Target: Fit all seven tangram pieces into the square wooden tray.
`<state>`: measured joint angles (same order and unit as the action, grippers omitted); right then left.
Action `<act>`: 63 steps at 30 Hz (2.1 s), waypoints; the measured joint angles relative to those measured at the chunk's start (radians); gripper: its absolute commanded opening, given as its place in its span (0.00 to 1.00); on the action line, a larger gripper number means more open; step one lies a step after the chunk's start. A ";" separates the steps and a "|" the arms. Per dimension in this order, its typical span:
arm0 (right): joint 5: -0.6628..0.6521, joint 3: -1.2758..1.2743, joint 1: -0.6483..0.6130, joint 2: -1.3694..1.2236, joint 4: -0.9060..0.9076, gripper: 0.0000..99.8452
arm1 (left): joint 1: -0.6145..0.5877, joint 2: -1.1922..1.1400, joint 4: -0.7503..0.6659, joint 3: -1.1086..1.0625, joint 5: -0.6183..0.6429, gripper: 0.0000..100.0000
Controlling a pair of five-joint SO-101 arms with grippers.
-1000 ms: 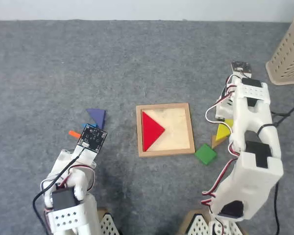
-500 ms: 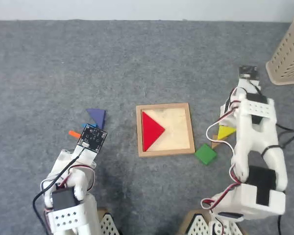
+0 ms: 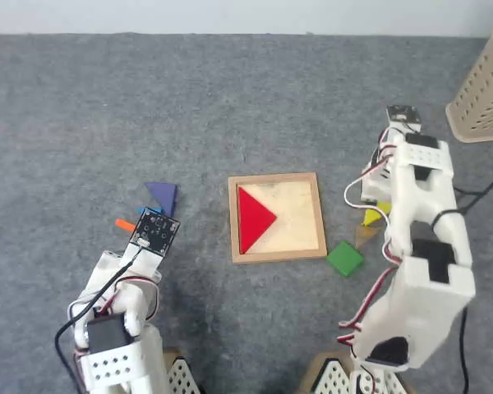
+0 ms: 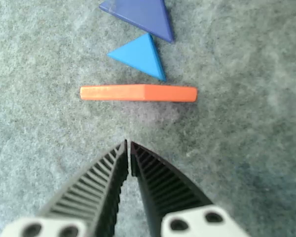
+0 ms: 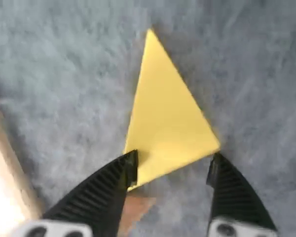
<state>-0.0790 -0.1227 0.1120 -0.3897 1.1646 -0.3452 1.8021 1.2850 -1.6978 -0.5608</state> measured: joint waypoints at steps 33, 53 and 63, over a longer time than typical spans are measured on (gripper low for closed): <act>0.000 -0.003 -0.028 0.054 -0.006 0.36 | 0.000 0.000 0.000 0.000 0.000 0.01; 0.002 0.098 -0.038 -0.091 0.012 0.20 | 0.000 0.000 0.000 0.000 0.000 0.01; -0.011 0.106 -0.038 -0.074 0.051 0.21 | 0.000 0.000 0.000 0.000 0.000 0.01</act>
<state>-0.0898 -0.0169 0.0736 -0.4634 1.2152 -0.3452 1.8021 1.2850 -1.6978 -0.5608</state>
